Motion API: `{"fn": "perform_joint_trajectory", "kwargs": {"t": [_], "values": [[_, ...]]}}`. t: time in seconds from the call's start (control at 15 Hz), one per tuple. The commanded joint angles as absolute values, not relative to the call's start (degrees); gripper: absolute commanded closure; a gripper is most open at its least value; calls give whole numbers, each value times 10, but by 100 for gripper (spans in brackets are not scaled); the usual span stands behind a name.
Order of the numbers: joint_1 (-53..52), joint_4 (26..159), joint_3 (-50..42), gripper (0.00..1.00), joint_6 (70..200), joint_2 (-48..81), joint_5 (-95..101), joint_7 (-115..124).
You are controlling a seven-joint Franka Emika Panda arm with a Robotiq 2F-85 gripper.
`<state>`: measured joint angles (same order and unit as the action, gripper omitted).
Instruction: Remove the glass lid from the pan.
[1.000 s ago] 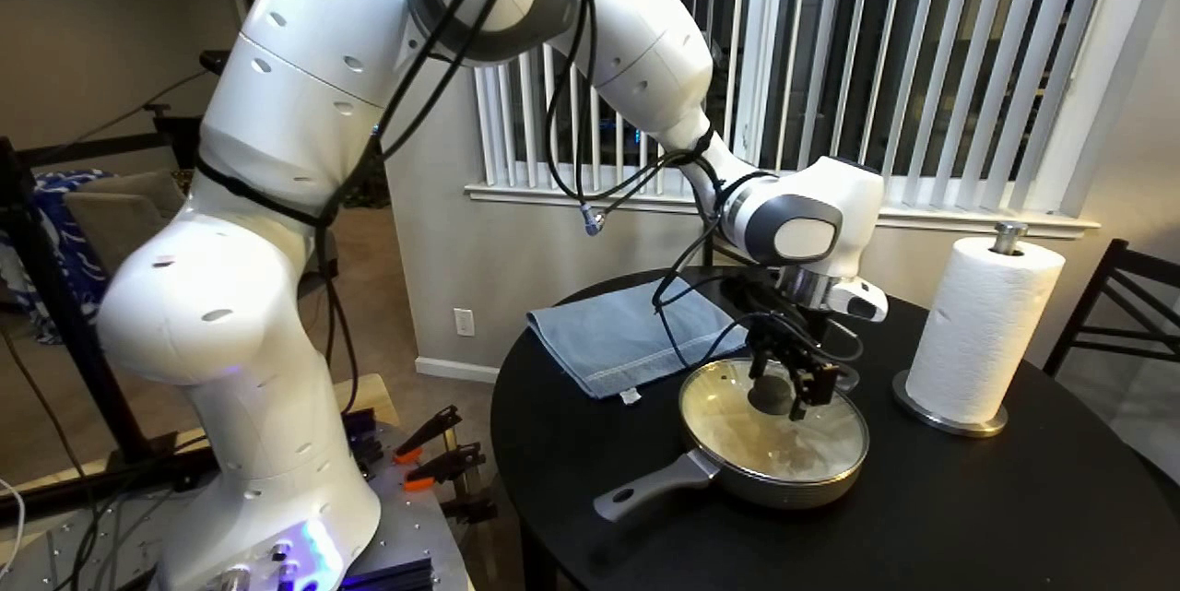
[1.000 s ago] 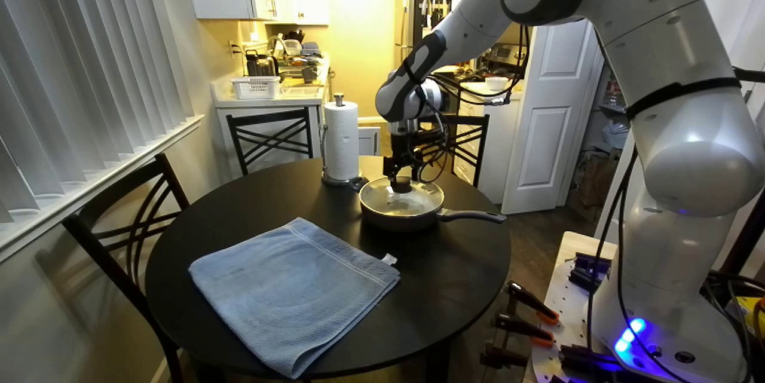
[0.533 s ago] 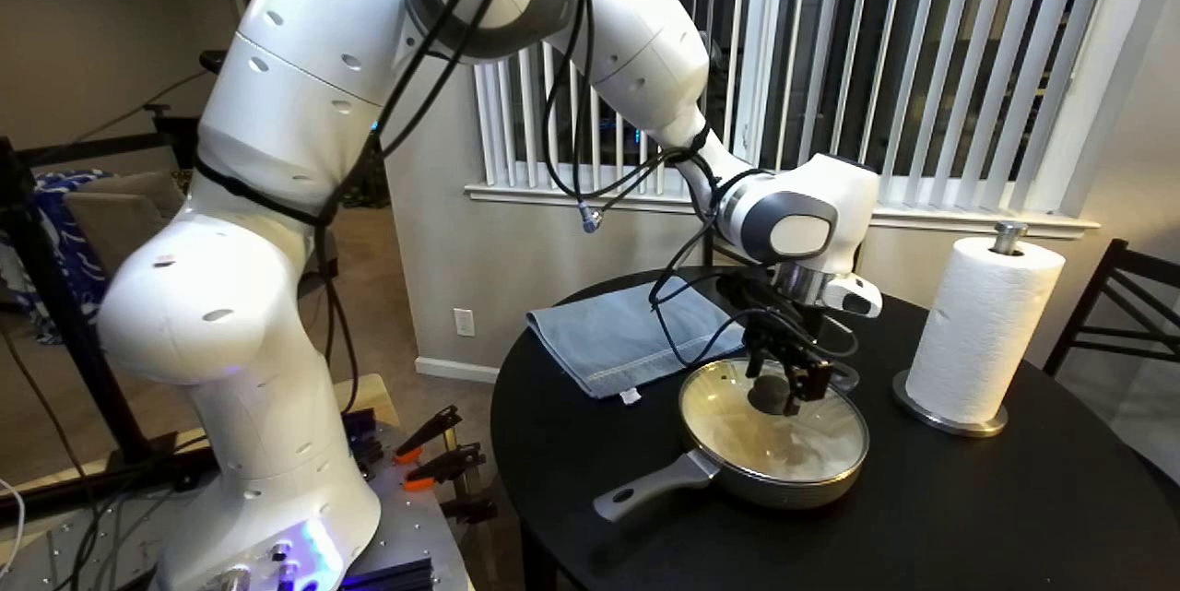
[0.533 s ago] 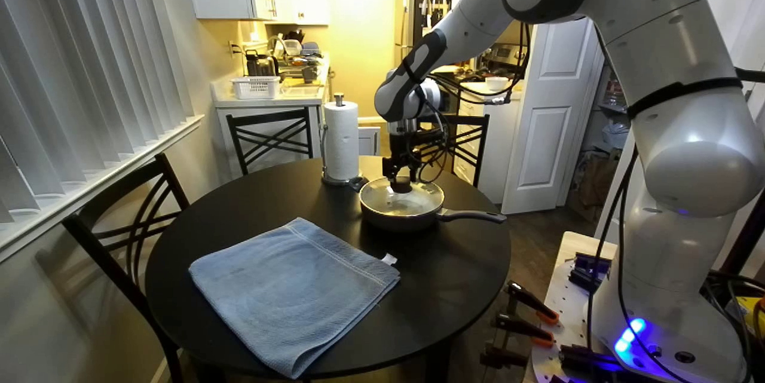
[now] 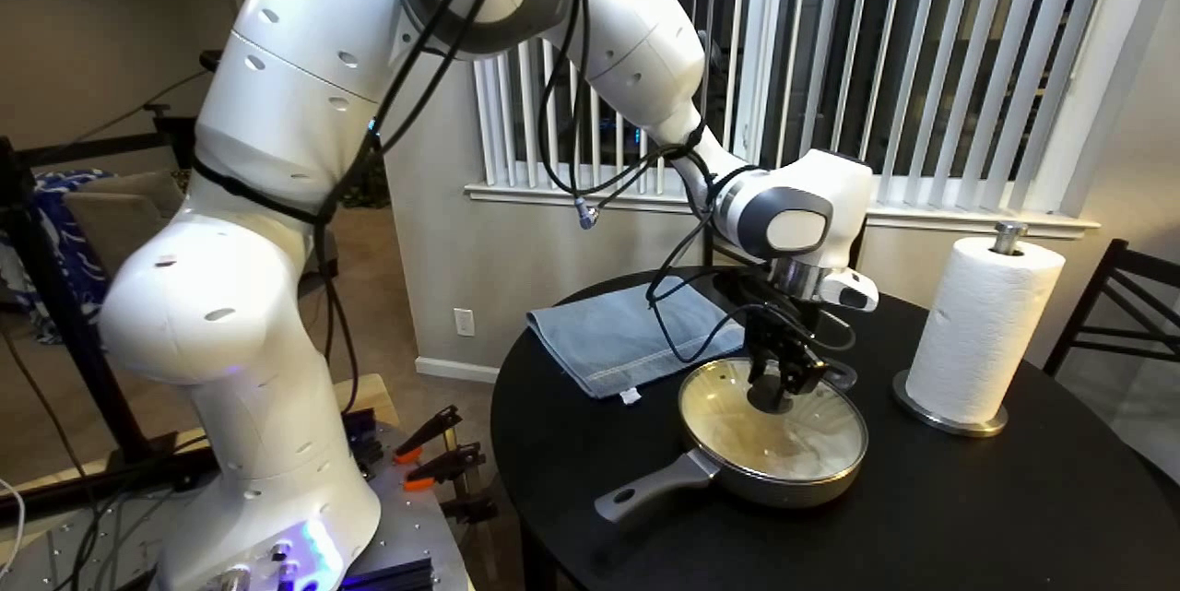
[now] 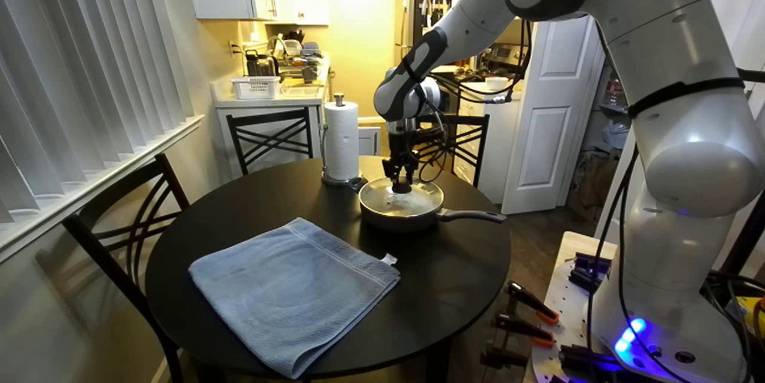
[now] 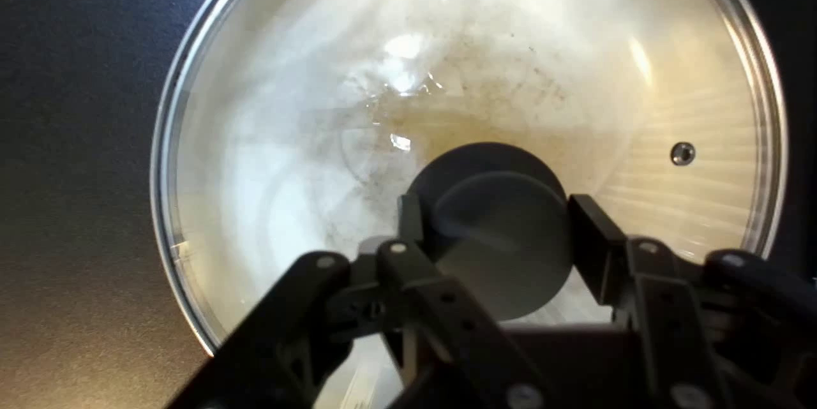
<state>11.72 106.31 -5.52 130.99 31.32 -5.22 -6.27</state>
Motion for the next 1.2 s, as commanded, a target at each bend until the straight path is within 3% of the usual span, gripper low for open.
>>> {"fn": "perform_joint_trajectory", "kwargs": {"t": [0.0, 0.4, 1.13], "values": [[109, 1099, -60, 67, 1331, 281, -37, -59], [96, 1161, -65, 67, 1372, 187, -6, -55], [-7, 1117, -11, 67, 1278, 178, 118, -77]]}}
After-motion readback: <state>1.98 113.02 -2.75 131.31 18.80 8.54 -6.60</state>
